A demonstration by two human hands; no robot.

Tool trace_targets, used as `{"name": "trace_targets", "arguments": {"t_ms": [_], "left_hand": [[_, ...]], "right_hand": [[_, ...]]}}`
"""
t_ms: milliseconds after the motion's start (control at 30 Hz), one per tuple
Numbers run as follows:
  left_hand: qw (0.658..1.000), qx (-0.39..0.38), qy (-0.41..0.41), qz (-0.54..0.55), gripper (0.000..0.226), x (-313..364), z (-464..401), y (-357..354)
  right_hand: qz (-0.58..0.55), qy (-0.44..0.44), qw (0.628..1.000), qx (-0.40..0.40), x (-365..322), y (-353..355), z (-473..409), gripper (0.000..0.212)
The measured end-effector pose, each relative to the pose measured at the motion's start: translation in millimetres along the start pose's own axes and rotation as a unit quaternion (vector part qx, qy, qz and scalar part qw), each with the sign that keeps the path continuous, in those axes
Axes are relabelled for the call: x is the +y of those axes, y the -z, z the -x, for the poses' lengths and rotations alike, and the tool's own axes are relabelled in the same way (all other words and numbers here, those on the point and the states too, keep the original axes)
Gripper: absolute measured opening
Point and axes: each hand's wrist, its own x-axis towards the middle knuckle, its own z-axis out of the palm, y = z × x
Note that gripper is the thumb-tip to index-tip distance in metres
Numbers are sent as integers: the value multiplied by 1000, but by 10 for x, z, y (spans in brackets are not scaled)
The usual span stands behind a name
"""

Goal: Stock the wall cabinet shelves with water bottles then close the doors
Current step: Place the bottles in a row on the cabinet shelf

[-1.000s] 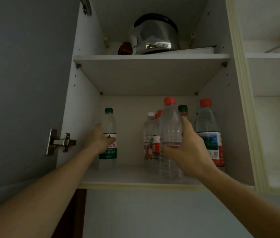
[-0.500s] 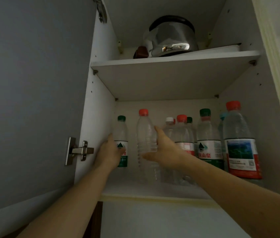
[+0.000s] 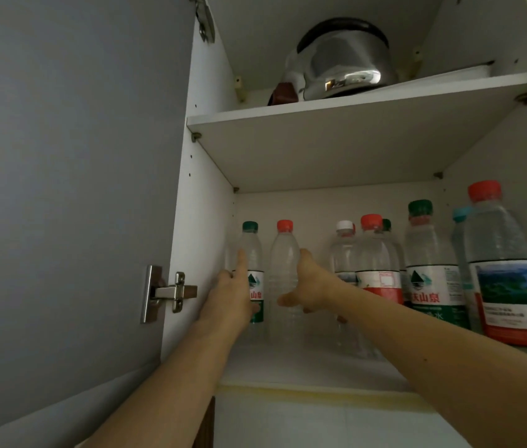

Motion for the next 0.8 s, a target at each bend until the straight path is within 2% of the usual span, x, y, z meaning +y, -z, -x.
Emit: {"name": "trace_targets", "arguments": {"t_ms": [133,333,500,600,667,800], "left_hand": [[996,-43,-15,-71,128,16,27,17],[975,-54,-31,-215,123,47,-64,45],[940,-39,-65,-333,127,59,-148,28],[894,-7,-112,-434,124,-3,-192,80],[872,10,-125,-474,120,-43,-205,75],[855,19,-121,-505,111,-62,-245,18]], "right_hand": [[13,-26,999,-16,-44,16,-135,104],[9,-5,1000,-12,81,-50,-195,102],[41,34,998,-35,139,-82,-166,119],[79,66,994,-20,139,-129,-163,136],[125,91,988,4,127,-179,-173,138],[243,113,962,51,119,-298,-231,128]]}}
